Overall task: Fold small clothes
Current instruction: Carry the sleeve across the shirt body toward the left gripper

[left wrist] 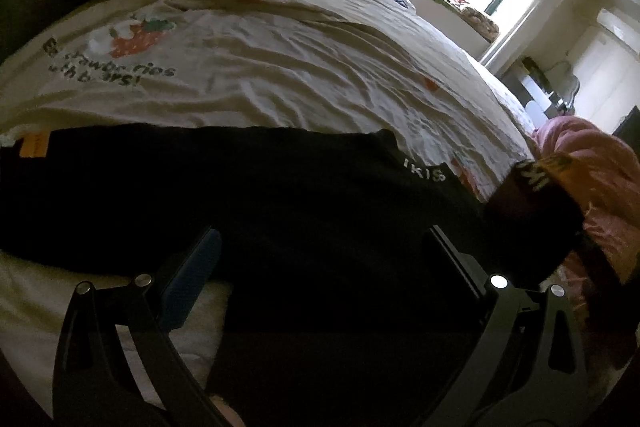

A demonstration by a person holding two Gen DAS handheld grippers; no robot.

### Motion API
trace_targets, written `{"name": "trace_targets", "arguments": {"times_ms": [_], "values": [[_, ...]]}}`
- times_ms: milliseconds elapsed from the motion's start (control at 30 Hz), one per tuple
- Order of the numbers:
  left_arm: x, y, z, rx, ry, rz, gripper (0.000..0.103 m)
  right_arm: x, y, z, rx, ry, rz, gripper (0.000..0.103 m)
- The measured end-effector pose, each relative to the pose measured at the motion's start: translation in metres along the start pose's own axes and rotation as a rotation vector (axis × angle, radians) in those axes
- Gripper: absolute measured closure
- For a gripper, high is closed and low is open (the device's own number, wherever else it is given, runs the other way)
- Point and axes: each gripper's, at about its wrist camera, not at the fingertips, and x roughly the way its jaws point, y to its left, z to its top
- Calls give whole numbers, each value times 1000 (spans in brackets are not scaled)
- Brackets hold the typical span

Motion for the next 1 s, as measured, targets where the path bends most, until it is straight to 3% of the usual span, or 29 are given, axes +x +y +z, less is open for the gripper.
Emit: {"name": "trace_targets", "arguments": {"times_ms": [400,533,767,833,933,1000], "values": [[9,17,-3,-52,40,-59,9,42,50,-29,-38,98,63,86],[14,23,-5,-84,62,-88,9,43,60,-40,-35,137,147,61],[22,34,-11,-126,79,-84,10,23,67,-44,-60,149,313,54],[24,35,-11,-129,82,-84,11,15,61,-44,-63,144,313,54],[28,30,-14,-111,97,-85,20,8,45,-44,-51,148,281,54],[32,24,-17,-93,109,-95,37,4,30,-46,-40,146,237,54]]}}
